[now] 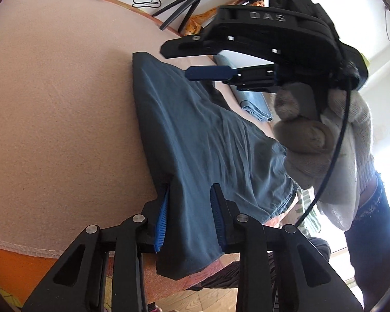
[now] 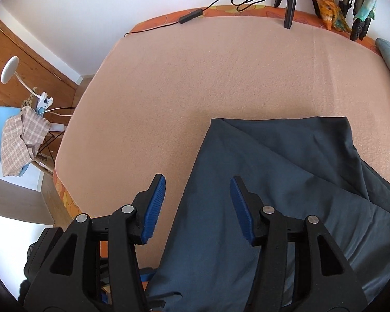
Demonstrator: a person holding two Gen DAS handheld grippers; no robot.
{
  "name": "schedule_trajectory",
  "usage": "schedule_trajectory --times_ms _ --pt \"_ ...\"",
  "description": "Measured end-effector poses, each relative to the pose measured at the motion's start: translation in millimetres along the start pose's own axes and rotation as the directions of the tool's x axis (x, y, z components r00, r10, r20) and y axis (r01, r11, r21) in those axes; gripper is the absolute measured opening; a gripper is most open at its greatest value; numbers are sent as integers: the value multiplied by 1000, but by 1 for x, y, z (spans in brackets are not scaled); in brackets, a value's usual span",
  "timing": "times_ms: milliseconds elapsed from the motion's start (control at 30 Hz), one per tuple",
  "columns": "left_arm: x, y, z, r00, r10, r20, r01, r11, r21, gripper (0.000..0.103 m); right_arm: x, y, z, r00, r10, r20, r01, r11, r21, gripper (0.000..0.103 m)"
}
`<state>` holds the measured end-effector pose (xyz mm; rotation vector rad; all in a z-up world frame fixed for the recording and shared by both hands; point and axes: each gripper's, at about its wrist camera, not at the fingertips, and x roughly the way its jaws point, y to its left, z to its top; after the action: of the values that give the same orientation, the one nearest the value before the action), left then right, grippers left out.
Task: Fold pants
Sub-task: 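Grasp the trouser edge with the left gripper while the right gripper grasps it too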
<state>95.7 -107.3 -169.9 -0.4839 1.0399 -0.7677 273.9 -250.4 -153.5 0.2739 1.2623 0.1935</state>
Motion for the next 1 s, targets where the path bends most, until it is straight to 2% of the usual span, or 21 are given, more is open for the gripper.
schedule_trajectory --times_ms 233,500,533,567,633,867,900,1000 --pt "0 -6 0 1000 -14 1 13 1000 22 26 33 17 15 987 -146 -65 143 988 -54 54" --pt "-1 -21 -5 1000 -18 5 17 996 83 26 63 40 21 937 -331 -114 311 936 -164 54" --pt "-2 -23 -6 1000 -10 6 9 996 94 26 66 39 21 930 -346 -125 323 931 -172 49" --pt "-2 -24 -6 1000 -8 7 7 995 100 26 69 38 20 923 -360 -134 335 925 -179 39" --pt "-5 -26 -6 1000 -1 11 0 995 105 26 72 34 19 914 -378 -145 350 918 -186 31" --pt "-7 -28 -6 998 68 16 -69 992 103 26 65 29 17 931 -342 -129 321 934 -159 12" --pt "-4 -26 -3 996 90 12 -91 991 100 30 64 26 18 935 -333 -124 314 937 -152 11" --pt "-5 -23 -8 989 146 6 -146 984 102 30 58 23 17 946 -306 -107 292 948 -131 8"
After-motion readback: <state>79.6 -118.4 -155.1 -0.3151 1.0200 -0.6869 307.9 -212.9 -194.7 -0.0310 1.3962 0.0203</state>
